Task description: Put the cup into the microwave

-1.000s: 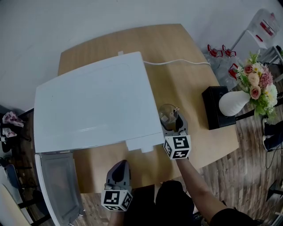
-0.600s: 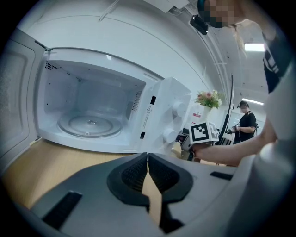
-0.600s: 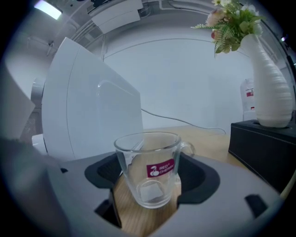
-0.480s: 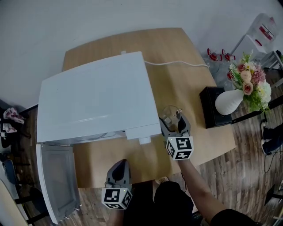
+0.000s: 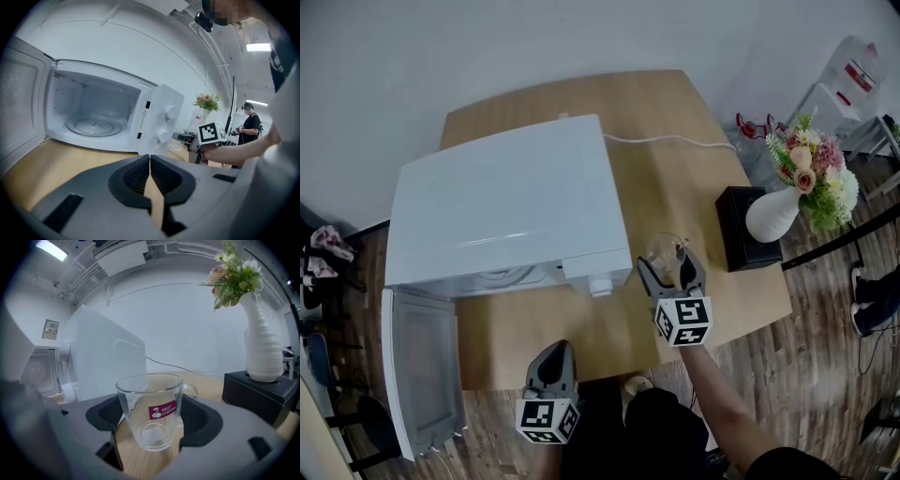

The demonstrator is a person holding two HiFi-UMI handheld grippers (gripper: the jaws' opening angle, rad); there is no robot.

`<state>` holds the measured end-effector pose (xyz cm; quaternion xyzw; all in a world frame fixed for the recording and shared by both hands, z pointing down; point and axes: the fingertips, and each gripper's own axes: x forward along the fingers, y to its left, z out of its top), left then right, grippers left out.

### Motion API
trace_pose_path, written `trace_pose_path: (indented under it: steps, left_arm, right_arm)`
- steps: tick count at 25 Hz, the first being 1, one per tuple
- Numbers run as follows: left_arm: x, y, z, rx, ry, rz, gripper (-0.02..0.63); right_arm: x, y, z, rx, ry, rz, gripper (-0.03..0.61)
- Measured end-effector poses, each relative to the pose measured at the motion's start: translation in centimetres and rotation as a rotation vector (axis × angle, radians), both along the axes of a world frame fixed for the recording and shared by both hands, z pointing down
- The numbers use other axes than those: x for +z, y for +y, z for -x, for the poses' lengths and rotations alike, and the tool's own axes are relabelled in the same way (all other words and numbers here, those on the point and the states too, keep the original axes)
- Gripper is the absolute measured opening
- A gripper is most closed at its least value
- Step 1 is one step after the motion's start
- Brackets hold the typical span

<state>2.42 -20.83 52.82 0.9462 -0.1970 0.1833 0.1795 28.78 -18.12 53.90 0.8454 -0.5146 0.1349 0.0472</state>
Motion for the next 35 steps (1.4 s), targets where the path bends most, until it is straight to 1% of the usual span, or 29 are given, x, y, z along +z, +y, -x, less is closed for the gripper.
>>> trace_pose_path:
  steps: [8, 24, 35]
  left_arm:
    - [-1.1, 0.7, 0.1, -0.005, 0.016, -0.018, 0.006]
    - [-3.0, -0.1, 0.8, -0.022, 0.052, -0.054, 0.006]
    - [-3.9, -1.1, 1.2, -0.019, 0.059, -0.079, 0.006]
  right_arm:
    - [-1.9, 1.9, 1.6, -0.028, -0.001, -0.016, 0.351]
    - [-4.6, 4.6, 6.3, -0.121, 0.007, 0.002, 0.351]
    - [-6.1, 5.4, 9.3, -0.151, 0.001, -0.029, 0.351]
